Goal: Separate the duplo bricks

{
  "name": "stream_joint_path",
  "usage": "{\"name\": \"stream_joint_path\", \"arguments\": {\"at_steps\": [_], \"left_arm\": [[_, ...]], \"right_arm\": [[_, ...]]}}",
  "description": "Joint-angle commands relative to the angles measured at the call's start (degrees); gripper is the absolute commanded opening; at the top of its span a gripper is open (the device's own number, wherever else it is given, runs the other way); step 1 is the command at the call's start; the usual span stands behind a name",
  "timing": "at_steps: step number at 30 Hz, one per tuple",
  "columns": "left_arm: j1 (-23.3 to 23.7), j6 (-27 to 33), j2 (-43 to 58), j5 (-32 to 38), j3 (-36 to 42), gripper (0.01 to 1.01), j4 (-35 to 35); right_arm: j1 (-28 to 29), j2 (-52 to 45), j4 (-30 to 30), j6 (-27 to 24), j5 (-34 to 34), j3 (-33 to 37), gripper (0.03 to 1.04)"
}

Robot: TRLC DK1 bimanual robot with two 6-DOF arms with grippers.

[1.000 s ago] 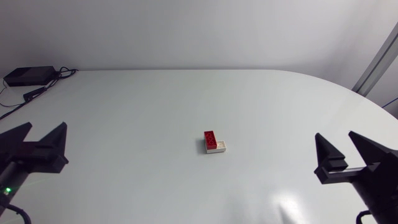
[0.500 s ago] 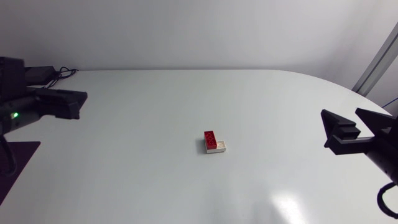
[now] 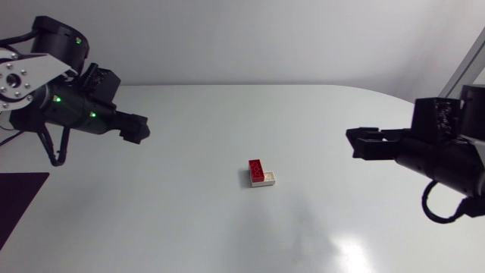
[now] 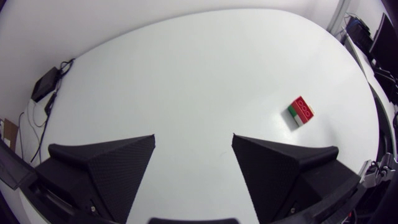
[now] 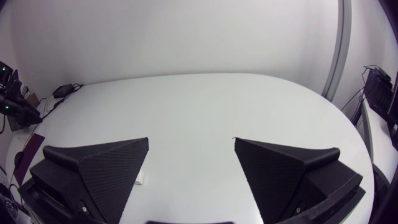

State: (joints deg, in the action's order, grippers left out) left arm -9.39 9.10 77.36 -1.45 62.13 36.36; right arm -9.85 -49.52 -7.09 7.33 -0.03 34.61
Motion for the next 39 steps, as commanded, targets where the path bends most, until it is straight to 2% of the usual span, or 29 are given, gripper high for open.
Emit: {"name": "stream_joint_path", "arguments": {"at_steps": [1, 4, 10, 18, 24, 27, 29, 30, 37, 39], "left_arm": [[0.7, 1.5, 4.7, -4.2, 3.8, 0.882, 2.5], [1.8, 2.1, 7.7, -8.0, 4.5, 0.967, 1.9], [0.0, 3.3, 8.9, -10.1, 4.4, 0.974, -0.4], [-2.7, 3.0, 10.5, -10.3, 5.0, 0.972, -2.4], [-4.2, 3.4, 12.2, -10.3, 4.8, 0.956, -2.4], [-4.7, 3.7, 12.7, -10.3, 4.7, 0.956, -2.4], [-5.1, 3.8, 13.1, -10.3, 4.8, 0.956, -2.7], [-5.4, 3.8, 13.3, -10.3, 4.8, 0.956, -2.7], [-7.0, 3.8, 14.9, -10.3, 5.1, 0.956, -3.3], [-7.3, 3.8, 15.4, -10.3, 5.2, 0.956, -3.5]], "right_arm": [[-3.0, -5.4, 1.1, 4.3, 0.6, 3.2, 1.0], [-5.9, -11.6, 1.1, 5.7, 0.6, 6.2, 1.0], [-10.3, -23.6, -1.3, 7.1, 0.4, 13.4, 1.0], [-13.9, -39.6, -14.1, 7.9, -2.0, 28.4, 1.0], [-17.6, -49.4, -25.2, 0.8, -5.1, 39.7, 1.0], [-18.2, -51.9, -26.7, -3.0, -8.5, 41.9, 1.0], [-18.2, -53.4, -26.4, -2.1, -10.4, 43.2, 1.0], [-18.2, -54.8, -28.2, -1.5, -10.7, 44.8, 1.0], [-20.4, -61.8, -32.8, 0.0, -5.9, 49.5, 0.99], [-21.0, -63.3, -33.1, 0.2, -5.3, 50.1, 0.96]]}}
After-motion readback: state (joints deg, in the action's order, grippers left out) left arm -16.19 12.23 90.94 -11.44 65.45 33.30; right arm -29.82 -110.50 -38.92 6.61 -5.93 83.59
